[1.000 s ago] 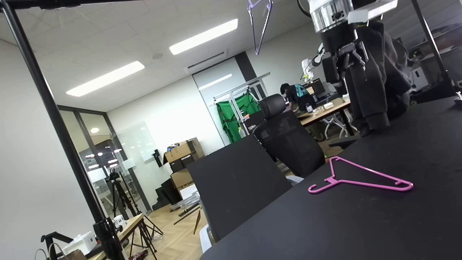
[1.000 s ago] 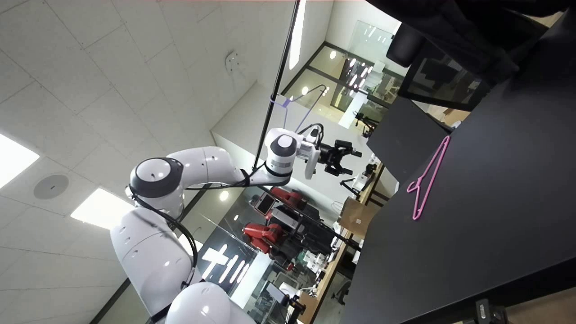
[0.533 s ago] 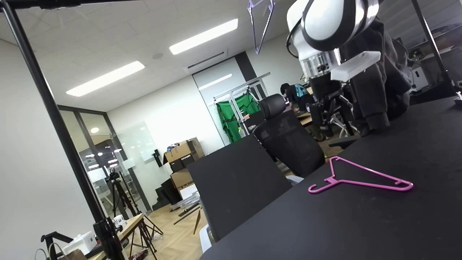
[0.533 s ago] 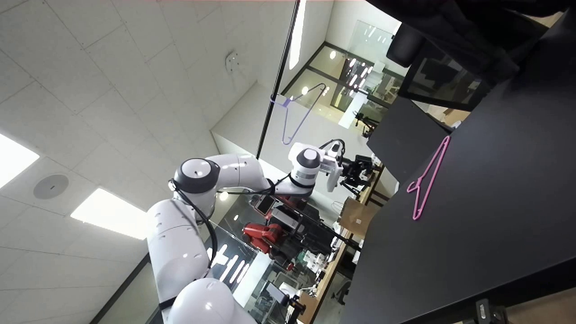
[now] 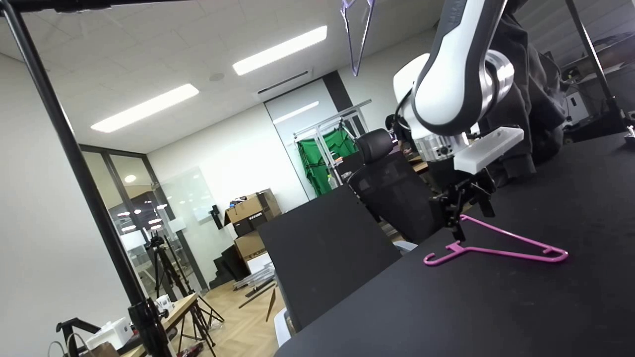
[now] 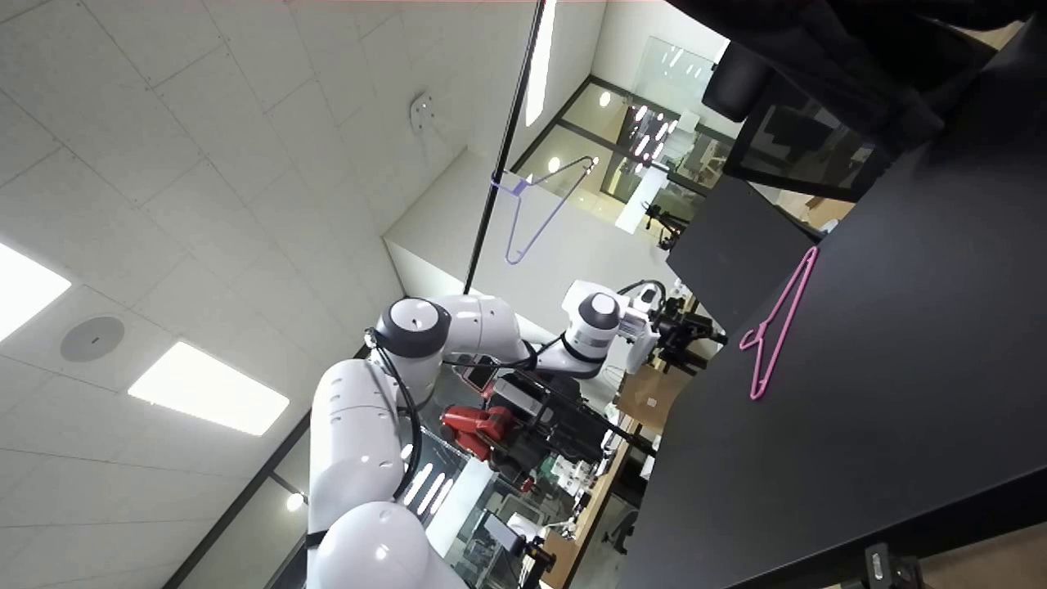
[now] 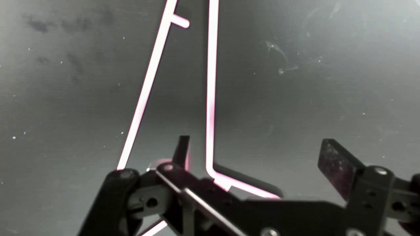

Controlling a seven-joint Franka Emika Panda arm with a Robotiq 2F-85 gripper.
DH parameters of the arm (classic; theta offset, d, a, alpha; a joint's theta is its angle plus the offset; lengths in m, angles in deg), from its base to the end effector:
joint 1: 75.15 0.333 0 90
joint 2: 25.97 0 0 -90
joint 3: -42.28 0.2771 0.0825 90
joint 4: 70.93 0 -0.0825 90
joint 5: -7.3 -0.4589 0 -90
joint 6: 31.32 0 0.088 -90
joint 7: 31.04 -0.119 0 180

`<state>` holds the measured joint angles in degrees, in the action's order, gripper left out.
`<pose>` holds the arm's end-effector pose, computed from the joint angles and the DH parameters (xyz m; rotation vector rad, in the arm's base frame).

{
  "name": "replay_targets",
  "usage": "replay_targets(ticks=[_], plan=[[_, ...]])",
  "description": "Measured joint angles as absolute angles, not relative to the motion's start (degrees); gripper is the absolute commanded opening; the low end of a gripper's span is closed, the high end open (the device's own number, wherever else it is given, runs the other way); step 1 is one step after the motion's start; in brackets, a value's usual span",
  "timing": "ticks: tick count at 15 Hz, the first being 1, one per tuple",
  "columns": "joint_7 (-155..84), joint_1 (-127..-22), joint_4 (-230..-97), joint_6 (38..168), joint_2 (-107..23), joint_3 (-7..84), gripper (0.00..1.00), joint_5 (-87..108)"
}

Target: Pick up the hanger and hang it

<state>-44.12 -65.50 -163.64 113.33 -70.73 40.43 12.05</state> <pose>0.7201 0.1000 0.0824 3.0840 -0.0258 0.2108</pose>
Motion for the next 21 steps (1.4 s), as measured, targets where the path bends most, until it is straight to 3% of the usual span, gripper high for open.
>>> replay_targets(ticks=[7,8,10,19,21], plan=[[-43.48,-67.09,-156.86,110.11,-78.06,40.44,1.0,9.45],[-43.32,-67.33,-155.97,109.57,-78.87,40.53,0.75,9.09],[-42.84,-67.82,-154.18,108.51,-80.38,40.88,0.68,8.24],[-42.11,-68.57,-148.6,103.95,-83.21,41.9,0.05,6.71],[-42.11,-68.59,-147.83,103.09,-83.51,41.89,0.0,6.36]])
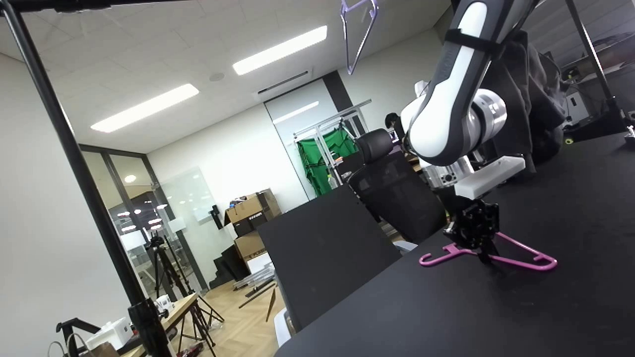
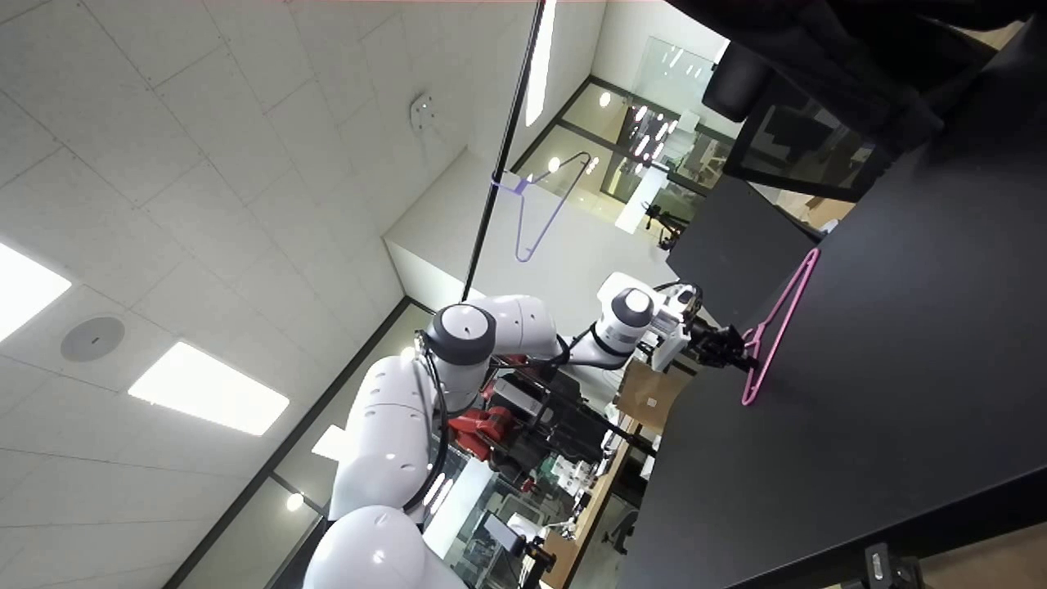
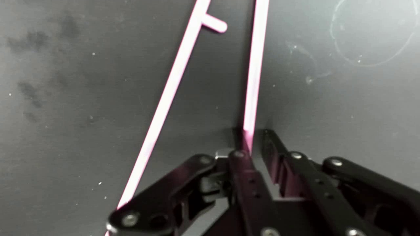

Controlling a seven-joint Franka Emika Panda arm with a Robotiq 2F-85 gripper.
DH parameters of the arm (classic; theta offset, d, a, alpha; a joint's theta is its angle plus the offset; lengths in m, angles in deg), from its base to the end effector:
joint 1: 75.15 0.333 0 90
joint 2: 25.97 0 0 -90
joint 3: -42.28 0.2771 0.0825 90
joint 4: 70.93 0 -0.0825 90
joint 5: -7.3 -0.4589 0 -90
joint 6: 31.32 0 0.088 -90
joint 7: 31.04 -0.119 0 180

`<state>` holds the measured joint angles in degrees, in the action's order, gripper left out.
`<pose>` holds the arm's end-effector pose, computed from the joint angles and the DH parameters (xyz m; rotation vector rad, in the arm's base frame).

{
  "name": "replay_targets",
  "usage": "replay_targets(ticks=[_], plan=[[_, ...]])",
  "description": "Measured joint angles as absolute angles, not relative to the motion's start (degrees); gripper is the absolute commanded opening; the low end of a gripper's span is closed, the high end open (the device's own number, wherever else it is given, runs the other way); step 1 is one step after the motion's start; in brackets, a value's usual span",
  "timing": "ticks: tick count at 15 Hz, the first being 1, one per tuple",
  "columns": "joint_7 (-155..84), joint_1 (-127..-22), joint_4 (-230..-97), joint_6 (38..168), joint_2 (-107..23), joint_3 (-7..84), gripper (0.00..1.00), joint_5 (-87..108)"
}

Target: Pick up the hanger and hang it

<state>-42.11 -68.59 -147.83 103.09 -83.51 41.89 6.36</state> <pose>0.7470 0.0818 0.0307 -3.1323 0.1471 0.0022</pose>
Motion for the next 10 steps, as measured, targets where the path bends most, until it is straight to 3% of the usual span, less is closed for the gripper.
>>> replay_targets(ticks=[10], plan=[[-37.33,-70.75,-144.26,97.9,-82.04,44.24,0.02,4.07]])
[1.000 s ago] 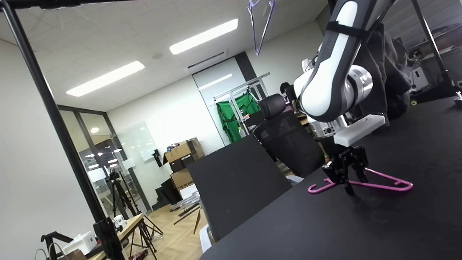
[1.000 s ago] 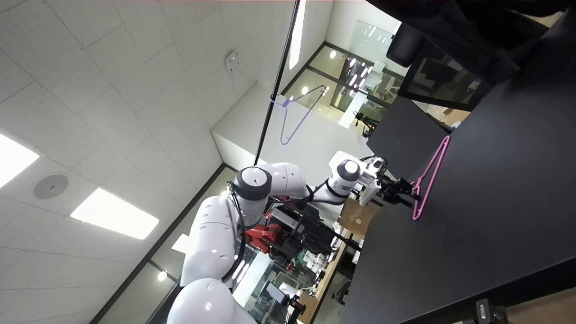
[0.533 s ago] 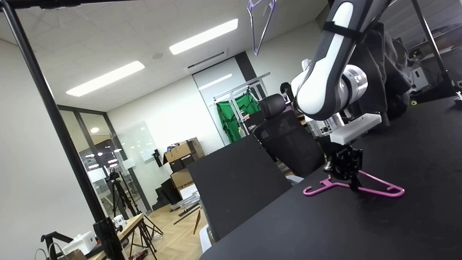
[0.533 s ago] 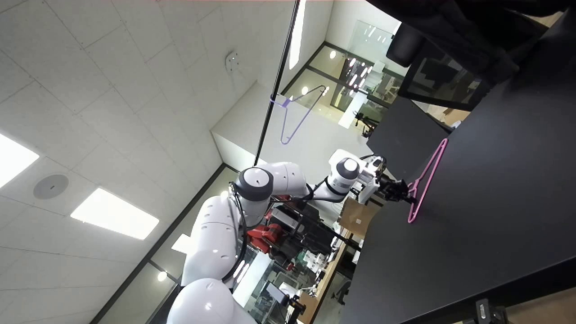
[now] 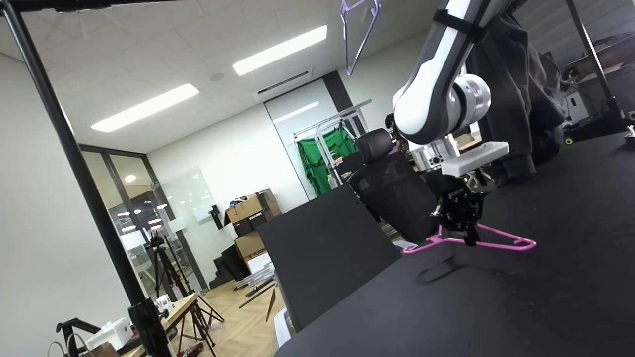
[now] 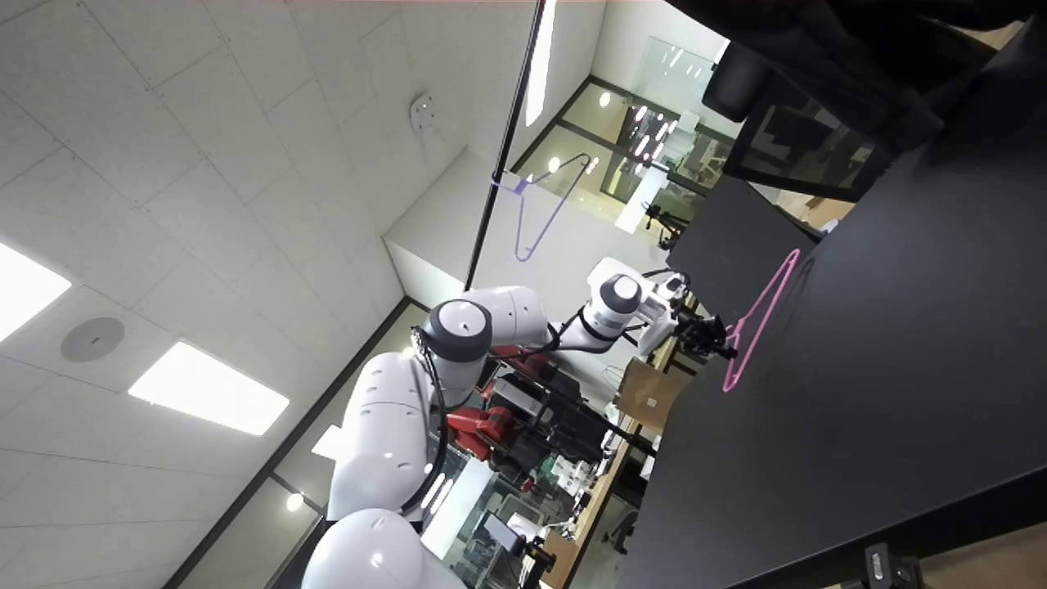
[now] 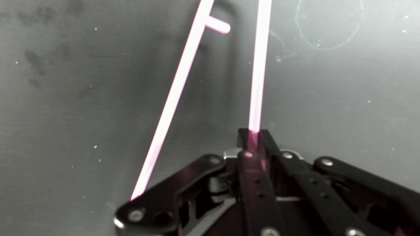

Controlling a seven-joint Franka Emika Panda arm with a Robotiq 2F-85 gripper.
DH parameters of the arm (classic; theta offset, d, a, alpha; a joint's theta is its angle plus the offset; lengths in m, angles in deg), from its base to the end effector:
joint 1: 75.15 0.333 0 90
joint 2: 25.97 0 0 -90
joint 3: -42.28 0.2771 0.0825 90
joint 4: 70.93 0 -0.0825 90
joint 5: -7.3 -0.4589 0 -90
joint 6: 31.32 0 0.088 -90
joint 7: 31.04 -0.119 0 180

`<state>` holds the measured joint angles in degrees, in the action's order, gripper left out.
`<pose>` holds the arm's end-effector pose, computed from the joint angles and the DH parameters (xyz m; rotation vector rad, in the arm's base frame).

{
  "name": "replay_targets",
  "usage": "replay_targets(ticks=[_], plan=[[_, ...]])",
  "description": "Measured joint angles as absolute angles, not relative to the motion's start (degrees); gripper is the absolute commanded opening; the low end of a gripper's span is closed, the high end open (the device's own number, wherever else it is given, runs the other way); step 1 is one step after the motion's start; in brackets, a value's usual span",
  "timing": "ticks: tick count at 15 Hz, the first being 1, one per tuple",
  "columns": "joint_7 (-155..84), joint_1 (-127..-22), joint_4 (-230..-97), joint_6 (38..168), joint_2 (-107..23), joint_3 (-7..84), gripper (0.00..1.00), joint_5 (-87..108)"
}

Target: Pick up the hanger and hang it

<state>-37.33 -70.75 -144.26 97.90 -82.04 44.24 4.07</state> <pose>0.7662 0.0832 0.0728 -3.0693 0.0761 0.0165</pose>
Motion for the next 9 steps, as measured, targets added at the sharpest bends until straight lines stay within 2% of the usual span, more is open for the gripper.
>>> replay_targets(ticks=[9], plan=[[-28.43,-77.8,-147.03,90.5,-70.55,46.71,0.02,-0.14]])
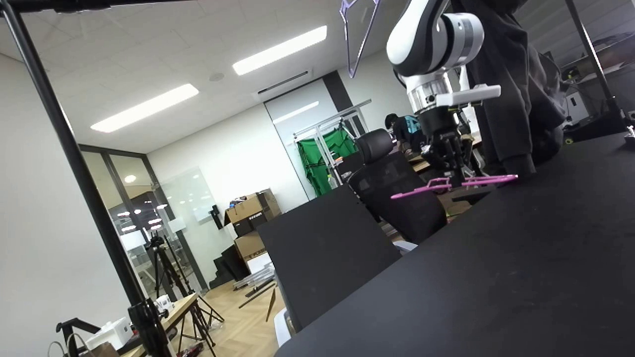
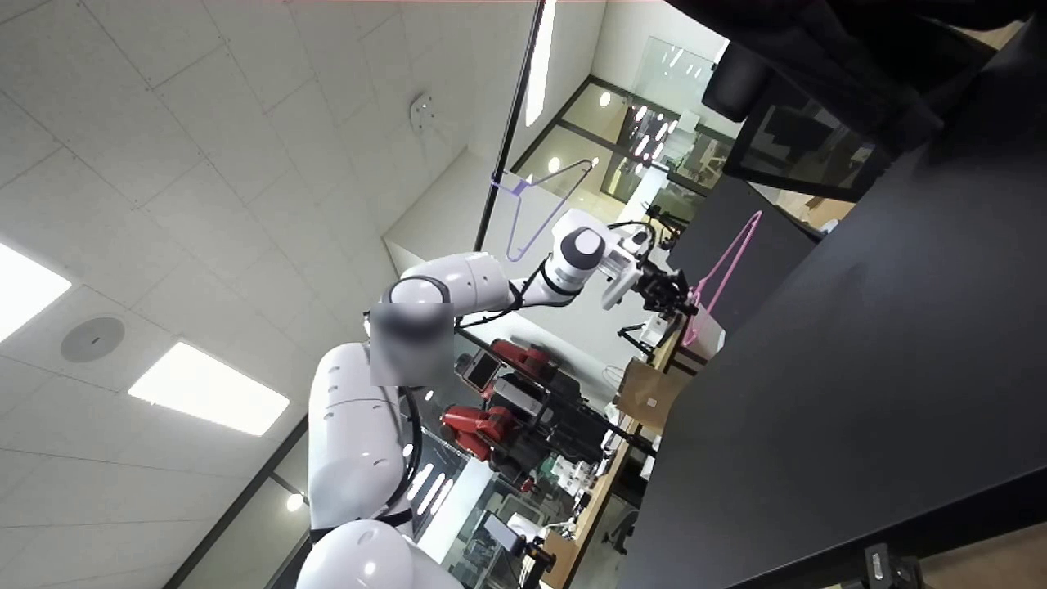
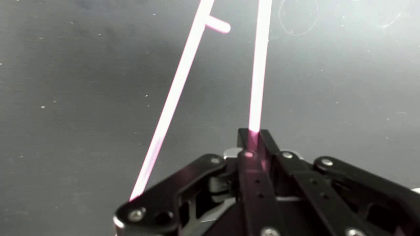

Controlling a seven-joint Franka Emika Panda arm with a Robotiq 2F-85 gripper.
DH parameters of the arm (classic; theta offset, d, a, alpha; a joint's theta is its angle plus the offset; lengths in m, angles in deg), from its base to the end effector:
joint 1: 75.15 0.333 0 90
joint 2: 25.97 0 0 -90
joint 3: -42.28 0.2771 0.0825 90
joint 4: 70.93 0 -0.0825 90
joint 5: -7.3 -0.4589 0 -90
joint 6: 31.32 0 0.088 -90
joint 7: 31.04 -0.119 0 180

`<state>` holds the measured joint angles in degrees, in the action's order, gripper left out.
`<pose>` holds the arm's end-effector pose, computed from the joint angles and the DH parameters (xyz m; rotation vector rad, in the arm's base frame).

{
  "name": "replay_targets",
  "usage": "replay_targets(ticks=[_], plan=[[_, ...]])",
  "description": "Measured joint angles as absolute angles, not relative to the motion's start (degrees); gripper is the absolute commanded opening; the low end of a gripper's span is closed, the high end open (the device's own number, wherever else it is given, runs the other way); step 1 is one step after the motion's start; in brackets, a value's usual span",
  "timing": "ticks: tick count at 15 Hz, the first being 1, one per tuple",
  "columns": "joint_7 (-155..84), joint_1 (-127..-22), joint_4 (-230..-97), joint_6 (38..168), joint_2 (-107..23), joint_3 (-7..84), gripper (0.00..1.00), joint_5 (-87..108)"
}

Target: Pick up the hanger and hang it

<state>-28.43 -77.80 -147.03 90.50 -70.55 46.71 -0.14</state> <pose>0.7807 0.0216 0.1942 -2.9765 0.0203 -0.0337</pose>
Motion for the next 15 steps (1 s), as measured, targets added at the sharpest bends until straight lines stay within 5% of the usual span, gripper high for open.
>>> replay_targets(ticks=[15], plan=[[-21.89,-91.03,-158.1,88.59,-51.38,42.54,0.02,-16.51]])
